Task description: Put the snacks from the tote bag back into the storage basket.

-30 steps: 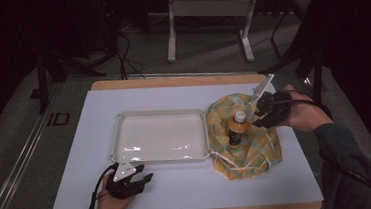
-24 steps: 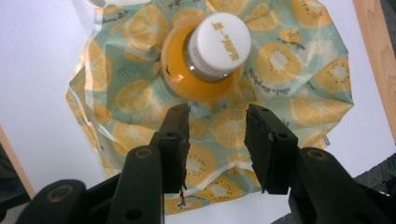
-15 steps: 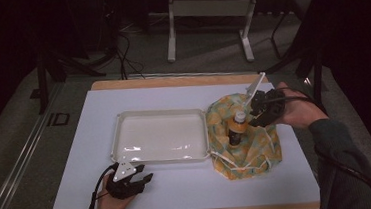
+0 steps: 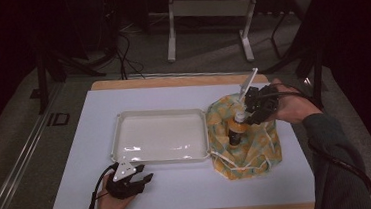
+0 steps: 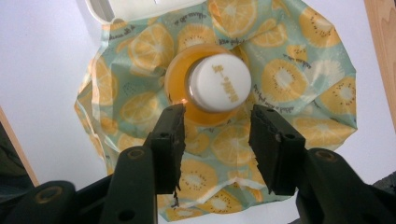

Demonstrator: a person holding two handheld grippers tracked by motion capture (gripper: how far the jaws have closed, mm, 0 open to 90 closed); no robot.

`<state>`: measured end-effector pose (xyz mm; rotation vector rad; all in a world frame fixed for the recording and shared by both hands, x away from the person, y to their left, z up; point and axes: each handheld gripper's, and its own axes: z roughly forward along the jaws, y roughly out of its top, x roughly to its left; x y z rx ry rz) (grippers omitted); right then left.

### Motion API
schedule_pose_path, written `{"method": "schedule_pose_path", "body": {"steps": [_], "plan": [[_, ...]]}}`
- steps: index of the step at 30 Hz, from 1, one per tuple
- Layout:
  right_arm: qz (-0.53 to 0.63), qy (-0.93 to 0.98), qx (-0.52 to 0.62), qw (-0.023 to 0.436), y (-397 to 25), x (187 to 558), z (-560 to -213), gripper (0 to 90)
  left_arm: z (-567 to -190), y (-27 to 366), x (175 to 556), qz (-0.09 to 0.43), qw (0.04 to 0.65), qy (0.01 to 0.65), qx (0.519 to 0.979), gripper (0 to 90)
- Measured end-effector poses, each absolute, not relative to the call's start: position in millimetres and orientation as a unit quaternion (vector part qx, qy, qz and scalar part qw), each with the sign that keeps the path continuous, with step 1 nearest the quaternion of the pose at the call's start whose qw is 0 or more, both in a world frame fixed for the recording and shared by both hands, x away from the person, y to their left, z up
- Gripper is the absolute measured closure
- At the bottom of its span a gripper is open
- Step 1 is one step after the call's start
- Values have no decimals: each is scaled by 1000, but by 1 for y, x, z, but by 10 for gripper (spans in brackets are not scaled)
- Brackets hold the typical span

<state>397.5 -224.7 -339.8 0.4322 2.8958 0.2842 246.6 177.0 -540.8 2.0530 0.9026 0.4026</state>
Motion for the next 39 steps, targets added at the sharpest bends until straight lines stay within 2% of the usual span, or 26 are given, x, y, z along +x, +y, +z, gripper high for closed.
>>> {"method": "schedule_pose_path", "body": {"steps": [14,25,39], "plan": [[96,977,170,84,-214,408,-348,489,-541,177,247,159,419,359,819,524],[99,972,197,74,-210,413,-353,487,-541,177,247,159,419,358,819,522],[103,970,213,56,-206,417,-361,575,-541,177,247,159,418,357,820,520]]}}
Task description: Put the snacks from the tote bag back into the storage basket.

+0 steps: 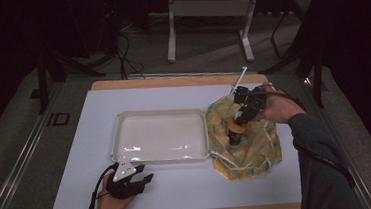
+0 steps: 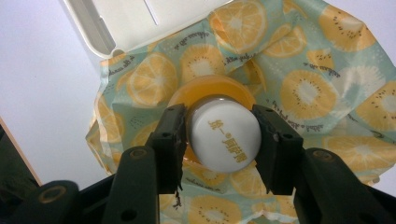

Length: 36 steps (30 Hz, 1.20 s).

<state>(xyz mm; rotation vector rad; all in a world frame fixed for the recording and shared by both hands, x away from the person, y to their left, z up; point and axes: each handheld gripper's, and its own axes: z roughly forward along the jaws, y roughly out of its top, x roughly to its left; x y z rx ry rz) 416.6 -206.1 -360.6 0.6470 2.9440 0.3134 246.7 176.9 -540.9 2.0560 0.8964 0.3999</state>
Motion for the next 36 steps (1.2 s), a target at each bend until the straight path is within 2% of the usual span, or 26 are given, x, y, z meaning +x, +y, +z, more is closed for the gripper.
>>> {"method": "schedule_pose_path", "body": {"steps": [36], "plan": [[94,970,214,63,-211,413,-347,588,-541,177,247,157,418,358,820,519]]}}
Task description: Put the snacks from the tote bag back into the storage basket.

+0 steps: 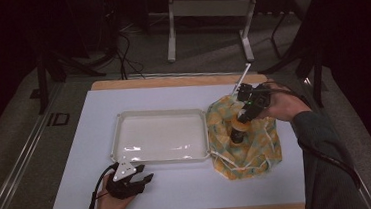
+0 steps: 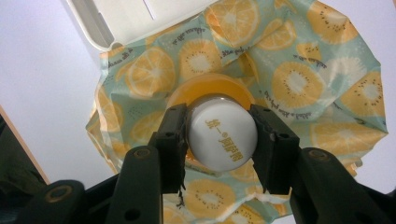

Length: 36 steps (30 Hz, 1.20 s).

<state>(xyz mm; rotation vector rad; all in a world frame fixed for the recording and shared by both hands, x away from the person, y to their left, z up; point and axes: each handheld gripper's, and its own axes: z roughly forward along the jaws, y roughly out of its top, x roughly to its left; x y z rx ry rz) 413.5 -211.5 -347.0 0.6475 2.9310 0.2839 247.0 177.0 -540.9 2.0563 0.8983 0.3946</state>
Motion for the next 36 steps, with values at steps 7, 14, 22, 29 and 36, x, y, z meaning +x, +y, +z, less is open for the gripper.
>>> {"method": "schedule_pose_path", "body": {"steps": [7,14,22,29,36], "plan": [[95,970,213,66,-212,413,-339,588,-541,177,247,157,418,358,820,519],[97,971,208,67,-209,413,-332,588,-541,177,247,157,418,357,820,519],[95,971,207,69,-207,412,-325,588,-541,177,247,157,418,357,821,519],[94,971,208,70,-210,412,-319,588,-541,177,247,157,418,356,821,519],[96,970,209,79,-212,411,-312,588,-541,177,247,157,417,357,821,519]]}}
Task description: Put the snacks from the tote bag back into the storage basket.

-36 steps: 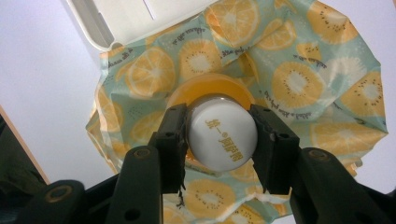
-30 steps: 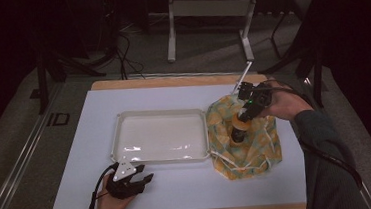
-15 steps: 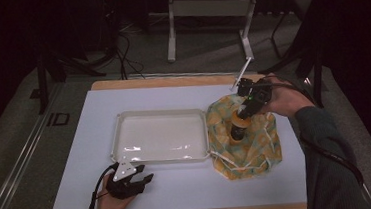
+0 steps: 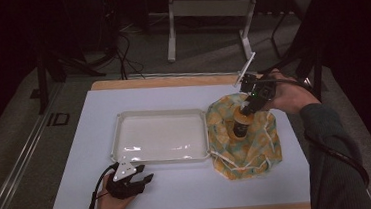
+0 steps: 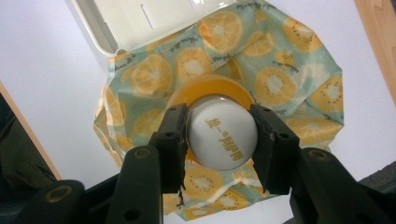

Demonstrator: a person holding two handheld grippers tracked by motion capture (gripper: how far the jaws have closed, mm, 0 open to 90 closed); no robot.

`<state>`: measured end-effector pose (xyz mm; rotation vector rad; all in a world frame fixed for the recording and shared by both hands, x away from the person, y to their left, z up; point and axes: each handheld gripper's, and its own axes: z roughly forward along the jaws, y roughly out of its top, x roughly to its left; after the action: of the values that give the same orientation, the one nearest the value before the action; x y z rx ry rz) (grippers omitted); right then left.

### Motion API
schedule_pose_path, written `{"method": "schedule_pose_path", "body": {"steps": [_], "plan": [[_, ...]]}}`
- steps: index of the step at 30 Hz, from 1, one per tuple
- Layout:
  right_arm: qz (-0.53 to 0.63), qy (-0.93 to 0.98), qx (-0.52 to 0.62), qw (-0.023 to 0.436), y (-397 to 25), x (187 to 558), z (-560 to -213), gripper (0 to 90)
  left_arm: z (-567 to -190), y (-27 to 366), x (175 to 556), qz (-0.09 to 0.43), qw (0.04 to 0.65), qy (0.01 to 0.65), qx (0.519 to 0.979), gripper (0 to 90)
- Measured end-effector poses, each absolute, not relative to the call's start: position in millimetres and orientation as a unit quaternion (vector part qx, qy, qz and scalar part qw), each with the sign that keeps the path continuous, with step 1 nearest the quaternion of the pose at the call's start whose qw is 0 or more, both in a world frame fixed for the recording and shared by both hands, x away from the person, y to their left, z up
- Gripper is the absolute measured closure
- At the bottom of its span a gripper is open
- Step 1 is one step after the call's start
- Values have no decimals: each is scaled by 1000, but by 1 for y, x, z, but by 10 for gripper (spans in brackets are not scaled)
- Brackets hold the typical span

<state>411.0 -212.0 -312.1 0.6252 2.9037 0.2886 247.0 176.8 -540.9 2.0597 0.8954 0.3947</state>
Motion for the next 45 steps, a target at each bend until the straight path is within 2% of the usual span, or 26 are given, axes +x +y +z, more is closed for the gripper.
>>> {"method": "schedule_pose_path", "body": {"steps": [25,45], "plan": [[102,968,211,89,-209,412,-296,588,-541,177,247,156,418,356,821,518],[110,970,196,93,-187,412,-291,588,-541,177,247,154,419,356,821,518]]}}
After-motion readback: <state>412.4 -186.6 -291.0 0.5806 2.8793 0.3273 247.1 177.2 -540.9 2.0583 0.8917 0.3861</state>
